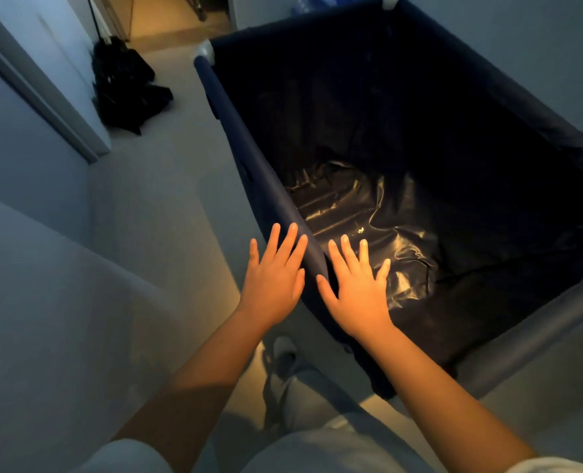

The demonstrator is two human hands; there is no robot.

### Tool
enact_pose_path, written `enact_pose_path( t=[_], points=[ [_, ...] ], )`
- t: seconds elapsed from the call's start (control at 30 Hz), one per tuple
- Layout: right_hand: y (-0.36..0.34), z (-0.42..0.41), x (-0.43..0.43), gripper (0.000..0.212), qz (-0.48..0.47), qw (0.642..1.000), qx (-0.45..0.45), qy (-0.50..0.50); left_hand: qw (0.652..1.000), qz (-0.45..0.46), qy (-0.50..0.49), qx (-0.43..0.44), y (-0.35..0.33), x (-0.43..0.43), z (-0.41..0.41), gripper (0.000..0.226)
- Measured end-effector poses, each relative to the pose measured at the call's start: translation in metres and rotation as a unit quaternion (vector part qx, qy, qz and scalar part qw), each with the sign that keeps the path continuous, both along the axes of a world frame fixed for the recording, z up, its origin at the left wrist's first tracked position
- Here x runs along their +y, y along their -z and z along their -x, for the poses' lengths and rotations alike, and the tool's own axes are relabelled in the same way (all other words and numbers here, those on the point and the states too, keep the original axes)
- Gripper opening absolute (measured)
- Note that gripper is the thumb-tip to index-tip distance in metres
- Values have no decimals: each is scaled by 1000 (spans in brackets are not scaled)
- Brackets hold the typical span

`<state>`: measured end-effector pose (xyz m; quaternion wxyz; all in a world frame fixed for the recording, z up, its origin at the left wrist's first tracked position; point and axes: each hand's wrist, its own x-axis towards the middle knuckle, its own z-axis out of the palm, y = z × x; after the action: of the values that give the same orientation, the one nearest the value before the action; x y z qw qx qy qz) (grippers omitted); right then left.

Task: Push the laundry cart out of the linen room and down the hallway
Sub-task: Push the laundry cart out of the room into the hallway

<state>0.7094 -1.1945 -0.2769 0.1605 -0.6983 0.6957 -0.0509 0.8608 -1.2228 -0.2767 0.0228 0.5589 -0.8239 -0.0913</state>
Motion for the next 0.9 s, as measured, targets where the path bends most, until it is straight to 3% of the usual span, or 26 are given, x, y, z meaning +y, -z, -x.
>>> enact_pose_path(
  t=[0.4,0.67,0.9],
  points=[
    [-9,-48,-184,63,17,997,-12,70,995,26,95,-32,-10,-206,-41,55],
    [-7,-85,-284,63,-14,992,34,119,989,18,147,10,-10,-324,-70,56],
    [-17,-171,-407,61,16,975,4,223,963,99,244,59,-29,-462,-145,58]
  ],
)
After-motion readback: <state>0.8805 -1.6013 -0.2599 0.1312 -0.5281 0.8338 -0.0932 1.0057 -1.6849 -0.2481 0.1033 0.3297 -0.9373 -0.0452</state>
